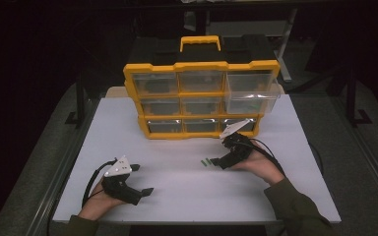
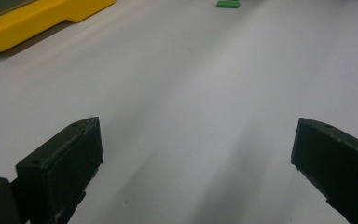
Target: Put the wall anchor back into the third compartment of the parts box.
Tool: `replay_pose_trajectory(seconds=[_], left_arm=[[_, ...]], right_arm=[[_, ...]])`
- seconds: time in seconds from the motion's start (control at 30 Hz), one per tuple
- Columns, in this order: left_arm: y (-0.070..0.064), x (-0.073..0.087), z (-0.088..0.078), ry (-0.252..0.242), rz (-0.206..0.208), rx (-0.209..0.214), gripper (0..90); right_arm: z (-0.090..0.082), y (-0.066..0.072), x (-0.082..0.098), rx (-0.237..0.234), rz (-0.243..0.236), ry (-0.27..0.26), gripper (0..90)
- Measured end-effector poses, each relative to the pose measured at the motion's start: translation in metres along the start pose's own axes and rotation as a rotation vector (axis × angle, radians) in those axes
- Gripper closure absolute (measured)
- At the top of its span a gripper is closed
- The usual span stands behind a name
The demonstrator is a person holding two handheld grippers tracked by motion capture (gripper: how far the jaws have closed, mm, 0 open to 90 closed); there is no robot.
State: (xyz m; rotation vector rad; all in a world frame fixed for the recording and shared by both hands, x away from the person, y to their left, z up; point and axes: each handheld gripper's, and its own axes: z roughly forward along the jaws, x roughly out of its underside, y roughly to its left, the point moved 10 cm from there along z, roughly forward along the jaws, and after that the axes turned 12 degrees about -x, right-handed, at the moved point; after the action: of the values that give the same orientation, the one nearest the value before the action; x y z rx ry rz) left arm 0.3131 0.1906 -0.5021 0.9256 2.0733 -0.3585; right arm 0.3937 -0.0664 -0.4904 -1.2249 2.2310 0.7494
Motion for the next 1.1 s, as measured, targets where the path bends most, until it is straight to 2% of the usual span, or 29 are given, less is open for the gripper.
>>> replay_pose_trajectory(seconds=[0.1, 0.13, 0.17, 0.23, 0.3, 0.37, 0.83, 1.1], left_arm=[[0.000, 0.000, 0.000, 0.000, -0.005, -0.003, 2.2], [0.001, 0.000, 0.000, -0.002, -0.005, -0.003, 2.2], [0.001, 0.000, 0.000, -0.001, -0.006, -0.003, 2.3], [0.001, 0.000, 0.000, -0.002, -0.006, -0.004, 2.2], [0.001, 0.000, 0.000, -0.002, -0.008, -0.005, 2.2], [0.001, 0.000, 0.000, 0.000, -0.007, -0.006, 2.2], [0.003, 0.000, 0.001, 0.003, 0.004, -0.014, 2.3], [0.006, -0.006, 0.002, -0.018, -0.008, -0.026, 2.2]], right_arm=[[0.007, 0.000, -0.005, 0.006, -0.012, 0.001, 20.6], [0.008, -0.002, -0.007, 0.012, -0.029, 0.001, 21.8], [0.010, 0.000, -0.008, 0.005, -0.005, 0.005, 23.8], [0.014, 0.000, -0.011, -0.002, -0.006, 0.000, 28.8], [0.019, 0.004, -0.013, -0.028, 0.019, 0.004, 33.6], [0.023, 0.005, -0.013, -0.032, 0.008, 0.010, 37.6], [0.040, 0.007, -0.005, -0.062, -0.027, 0.075, 68.1], [0.043, 0.006, -0.002, -0.033, -0.060, 0.102, 78.3]])
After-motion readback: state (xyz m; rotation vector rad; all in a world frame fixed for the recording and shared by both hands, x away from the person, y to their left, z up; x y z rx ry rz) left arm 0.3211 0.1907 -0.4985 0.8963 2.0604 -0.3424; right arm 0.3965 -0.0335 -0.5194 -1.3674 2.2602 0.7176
